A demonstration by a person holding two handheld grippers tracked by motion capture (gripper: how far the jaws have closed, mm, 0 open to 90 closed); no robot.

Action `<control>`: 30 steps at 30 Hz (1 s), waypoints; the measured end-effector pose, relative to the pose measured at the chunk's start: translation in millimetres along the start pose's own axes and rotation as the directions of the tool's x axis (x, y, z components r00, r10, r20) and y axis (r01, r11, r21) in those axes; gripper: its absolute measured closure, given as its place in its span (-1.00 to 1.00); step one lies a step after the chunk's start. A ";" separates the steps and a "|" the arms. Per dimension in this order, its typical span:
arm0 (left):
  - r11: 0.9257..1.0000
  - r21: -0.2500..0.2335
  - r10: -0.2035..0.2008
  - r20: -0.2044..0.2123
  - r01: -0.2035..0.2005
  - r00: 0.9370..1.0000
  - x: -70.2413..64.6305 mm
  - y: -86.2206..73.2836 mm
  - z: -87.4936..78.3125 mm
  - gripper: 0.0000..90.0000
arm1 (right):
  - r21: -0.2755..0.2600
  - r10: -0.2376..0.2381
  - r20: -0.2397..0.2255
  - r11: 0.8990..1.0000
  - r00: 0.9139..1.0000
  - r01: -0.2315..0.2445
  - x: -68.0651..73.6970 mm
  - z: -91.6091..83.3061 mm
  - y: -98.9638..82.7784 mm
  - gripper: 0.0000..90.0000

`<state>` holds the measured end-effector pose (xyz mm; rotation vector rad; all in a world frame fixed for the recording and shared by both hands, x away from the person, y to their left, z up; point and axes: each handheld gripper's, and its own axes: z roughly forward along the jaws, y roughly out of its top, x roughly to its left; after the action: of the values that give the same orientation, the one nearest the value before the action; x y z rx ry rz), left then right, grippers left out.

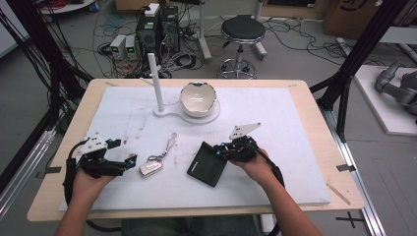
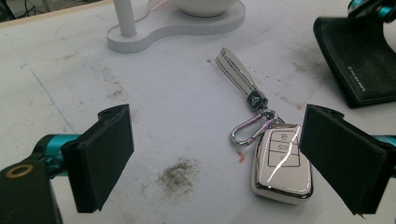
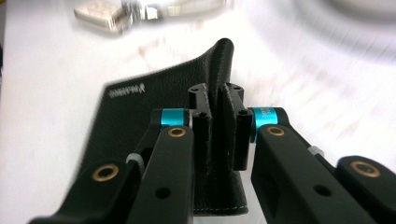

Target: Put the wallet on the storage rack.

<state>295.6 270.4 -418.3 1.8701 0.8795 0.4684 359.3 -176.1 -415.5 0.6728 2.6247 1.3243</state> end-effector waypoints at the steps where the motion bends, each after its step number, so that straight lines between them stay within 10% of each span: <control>1: 1.000 -0.001 -0.001 0.000 0.001 1.000 -0.1 0.0 -0.2 -0.77 | -0.032 -0.014 0.025 0.999 1.000 0.015 0.4 -4.4 6.1 0.87; 16: 1.000 -0.018 -0.004 0.005 0.004 1.000 0.2 2.4 0.7 -0.77 | -0.189 -0.012 0.167 0.981 0.986 0.044 -18.1 -32.9 49.3 0.88; 30: 1.000 -0.018 -0.005 0.013 0.006 1.000 -0.3 3.2 2.7 -0.77 | -0.217 -0.033 0.262 0.972 0.965 0.092 -40.7 -36.0 111.0 0.88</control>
<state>298.4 267.7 -416.7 1.8518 0.8689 0.4588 421.5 -163.2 -309.5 0.6694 2.2311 1.3874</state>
